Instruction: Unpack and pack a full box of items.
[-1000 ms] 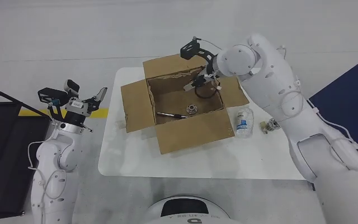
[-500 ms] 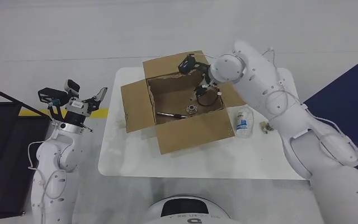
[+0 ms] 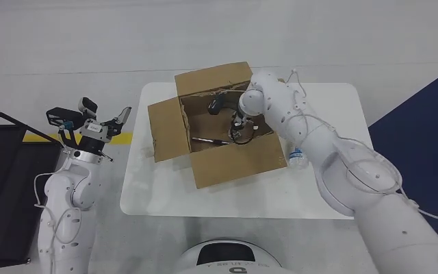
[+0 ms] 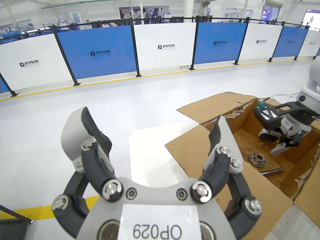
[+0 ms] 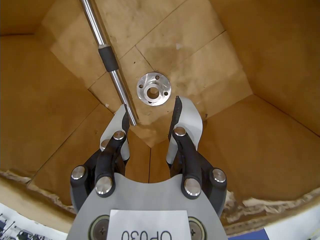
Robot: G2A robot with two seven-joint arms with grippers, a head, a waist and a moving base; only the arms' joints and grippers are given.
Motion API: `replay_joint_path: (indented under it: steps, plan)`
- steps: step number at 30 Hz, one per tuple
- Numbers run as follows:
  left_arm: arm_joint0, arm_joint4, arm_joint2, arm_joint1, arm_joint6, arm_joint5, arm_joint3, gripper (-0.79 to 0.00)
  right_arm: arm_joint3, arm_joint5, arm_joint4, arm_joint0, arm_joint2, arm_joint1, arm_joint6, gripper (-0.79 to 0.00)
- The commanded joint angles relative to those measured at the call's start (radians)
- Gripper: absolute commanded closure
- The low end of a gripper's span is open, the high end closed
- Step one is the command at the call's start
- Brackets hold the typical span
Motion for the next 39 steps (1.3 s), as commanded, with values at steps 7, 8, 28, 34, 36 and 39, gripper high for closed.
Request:
replay_joint_path:
  steps: [7, 8, 28, 34, 36, 39]
  plan:
    - [0.000, 0.000, 0.000, 0.000, 0.000, 0.000, 0.000, -0.785, 0.207, -0.075, 0.035, 0.007, -0.014, -0.082, -0.050, -0.449]
    - [0.000, 0.000, 0.000, 0.000, 0.000, 0.000, 0.000, -0.785, 0.223, -0.080, 0.034, 0.009, -0.016, -0.090, -0.056, -0.437]
    - [0.000, 0.000, 0.000, 0.000, 0.000, 0.000, 0.000, -0.785, 0.371, -0.012, -0.008, 0.023, -0.032, -0.196, -0.073, -0.357]
    - [0.000, 0.000, 0.000, 0.000, 0.000, 0.000, 0.000, -0.785, 0.371, -0.012, -0.008, 0.023, -0.032, -0.196, -0.073, -0.292]
    - [0.000, 0.000, 0.000, 0.000, 0.000, 0.000, 0.000, -0.785, 0.371, -0.012, -0.008, 0.023, -0.032, -0.196, -0.073, -0.265]
    - [0.000, 0.000, 0.000, 0.000, 0.000, 0.000, 0.000, -0.785, 0.371, -0.012, -0.008, 0.023, -0.032, -0.196, -0.073, -0.326]
